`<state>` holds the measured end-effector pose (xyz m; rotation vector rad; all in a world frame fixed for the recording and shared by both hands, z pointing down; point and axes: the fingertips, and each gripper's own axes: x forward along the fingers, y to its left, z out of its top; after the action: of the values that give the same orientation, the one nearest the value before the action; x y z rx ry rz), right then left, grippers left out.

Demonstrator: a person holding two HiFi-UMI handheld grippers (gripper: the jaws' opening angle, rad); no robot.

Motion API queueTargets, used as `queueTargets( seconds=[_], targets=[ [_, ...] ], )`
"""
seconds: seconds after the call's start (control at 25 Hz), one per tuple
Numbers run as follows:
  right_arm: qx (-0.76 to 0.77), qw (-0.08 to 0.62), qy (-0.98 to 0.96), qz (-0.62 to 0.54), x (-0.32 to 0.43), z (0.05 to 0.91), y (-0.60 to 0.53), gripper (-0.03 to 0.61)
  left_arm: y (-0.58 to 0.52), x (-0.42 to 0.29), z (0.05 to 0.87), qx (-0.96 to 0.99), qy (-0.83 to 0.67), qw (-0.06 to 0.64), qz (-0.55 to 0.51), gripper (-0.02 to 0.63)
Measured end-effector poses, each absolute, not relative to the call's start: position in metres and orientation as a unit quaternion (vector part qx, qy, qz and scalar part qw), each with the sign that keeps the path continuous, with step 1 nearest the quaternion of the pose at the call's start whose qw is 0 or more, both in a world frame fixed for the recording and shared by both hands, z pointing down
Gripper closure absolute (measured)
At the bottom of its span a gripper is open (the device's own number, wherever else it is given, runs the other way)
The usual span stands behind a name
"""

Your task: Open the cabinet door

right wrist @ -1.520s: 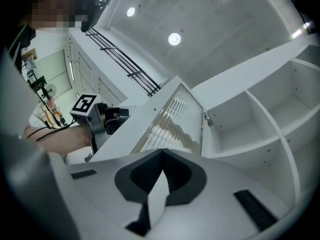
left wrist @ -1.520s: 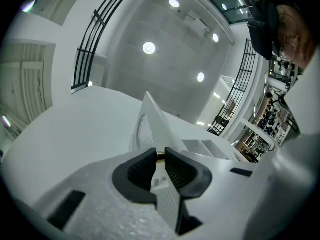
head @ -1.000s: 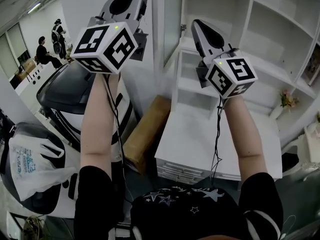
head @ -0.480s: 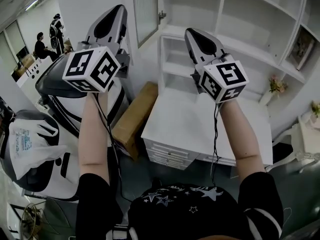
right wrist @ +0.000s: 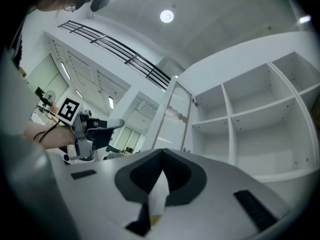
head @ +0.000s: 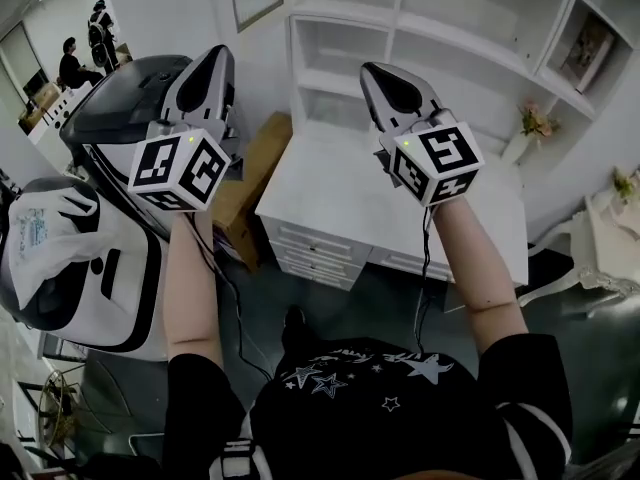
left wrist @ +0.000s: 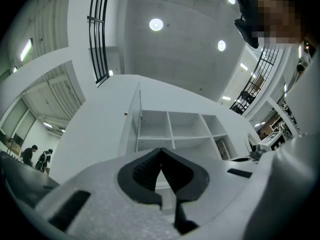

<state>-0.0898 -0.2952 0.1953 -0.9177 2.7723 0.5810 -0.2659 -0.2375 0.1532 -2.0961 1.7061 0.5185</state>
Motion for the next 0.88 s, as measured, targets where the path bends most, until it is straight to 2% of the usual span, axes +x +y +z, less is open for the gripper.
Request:
queueTargets(
  seconds=[0.44,0.72,0.88],
  targets=[
    [-0.328,0.084,0.931,0.134,0.023,0.257,-0.234,0.572,-0.194,-0.15,0.261,-0.77,0.614,0.108,0.136,0.607],
    [-0.368,0.055,0.923,0.101,0.074,0.309,-0.221,0.583,-0.186,-0.096,0.316,-0.792,0.596,0.066,0.11,0.607],
    [-0.379,0.042,0.922,0.071,0.091,0.34,-0.209,0.583,-0.176,-0.075,0.365,-0.806,0.584,0.02,0.095,0.607]
  ],
)
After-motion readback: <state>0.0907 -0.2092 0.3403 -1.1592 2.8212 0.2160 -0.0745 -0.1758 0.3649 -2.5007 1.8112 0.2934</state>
